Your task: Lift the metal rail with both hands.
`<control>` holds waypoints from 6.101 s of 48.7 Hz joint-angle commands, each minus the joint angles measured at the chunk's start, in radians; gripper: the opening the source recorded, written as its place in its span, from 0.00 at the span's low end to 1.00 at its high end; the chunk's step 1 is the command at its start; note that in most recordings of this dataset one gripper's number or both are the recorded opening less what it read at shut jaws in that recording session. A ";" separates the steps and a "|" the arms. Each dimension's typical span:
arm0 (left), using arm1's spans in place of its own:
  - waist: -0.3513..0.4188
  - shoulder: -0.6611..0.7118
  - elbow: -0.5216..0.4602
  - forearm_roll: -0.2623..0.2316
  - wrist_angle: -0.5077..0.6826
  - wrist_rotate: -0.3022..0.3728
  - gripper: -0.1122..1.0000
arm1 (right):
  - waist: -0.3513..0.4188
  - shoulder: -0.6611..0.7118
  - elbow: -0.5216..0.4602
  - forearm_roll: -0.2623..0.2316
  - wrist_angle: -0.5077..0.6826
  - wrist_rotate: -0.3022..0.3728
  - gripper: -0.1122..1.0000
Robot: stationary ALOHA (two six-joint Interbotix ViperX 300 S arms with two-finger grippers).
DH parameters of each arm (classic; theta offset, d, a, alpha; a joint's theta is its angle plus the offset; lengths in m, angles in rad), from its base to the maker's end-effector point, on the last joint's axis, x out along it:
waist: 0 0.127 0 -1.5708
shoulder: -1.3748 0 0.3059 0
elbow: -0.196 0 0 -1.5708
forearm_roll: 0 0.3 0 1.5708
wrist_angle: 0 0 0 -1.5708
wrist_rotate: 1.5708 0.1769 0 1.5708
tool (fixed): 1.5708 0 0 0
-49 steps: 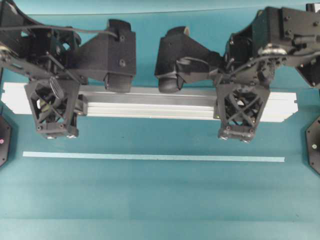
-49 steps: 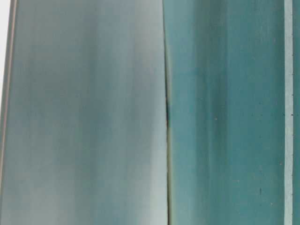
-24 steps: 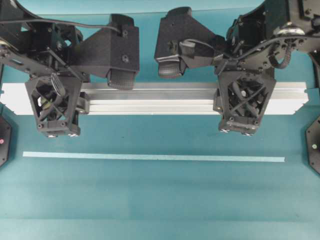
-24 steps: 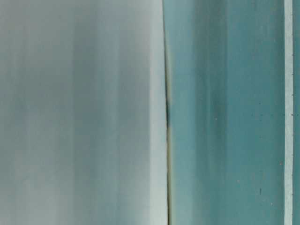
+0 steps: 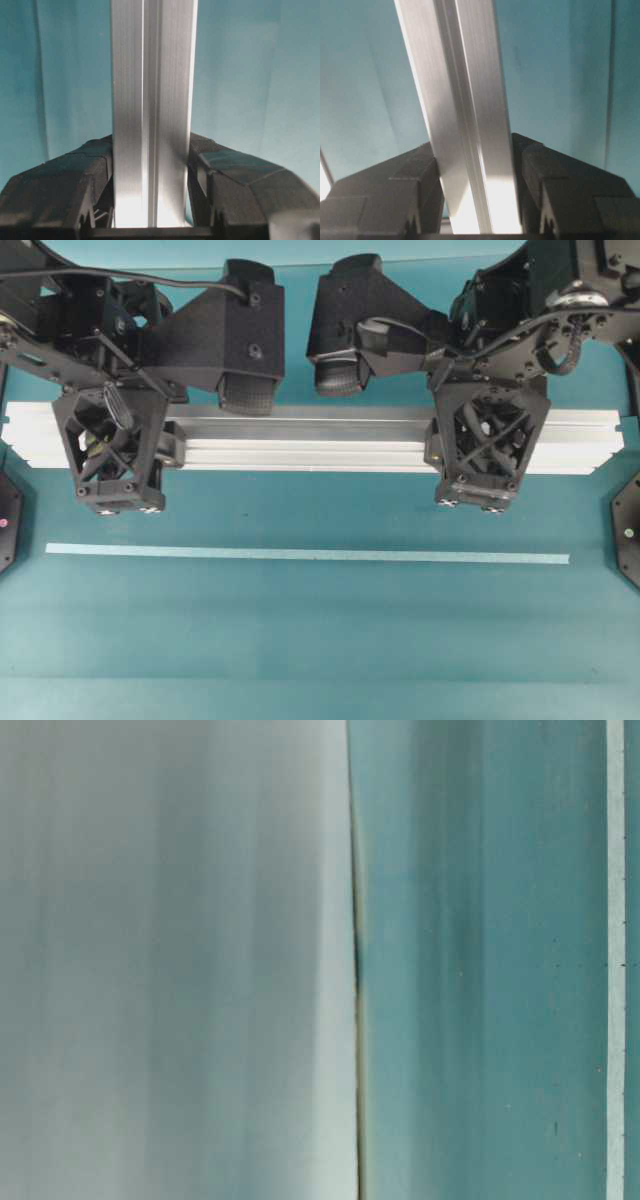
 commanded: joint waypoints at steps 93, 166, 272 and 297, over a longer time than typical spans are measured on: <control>-0.005 0.020 0.792 0.005 -0.834 -0.020 0.43 | 0.011 0.104 0.703 -0.034 -0.741 -0.075 0.50; -0.014 0.147 0.897 0.005 -1.072 -0.035 0.43 | 0.048 0.173 0.788 -0.011 -0.873 -0.089 0.50; -0.031 0.083 0.914 0.005 -1.137 -0.038 0.99 | 0.049 0.137 0.811 -0.005 -0.965 -0.069 0.95; -0.040 -0.270 0.925 0.005 -1.066 -0.040 0.99 | 0.040 -0.175 0.815 -0.006 -0.985 -0.071 0.95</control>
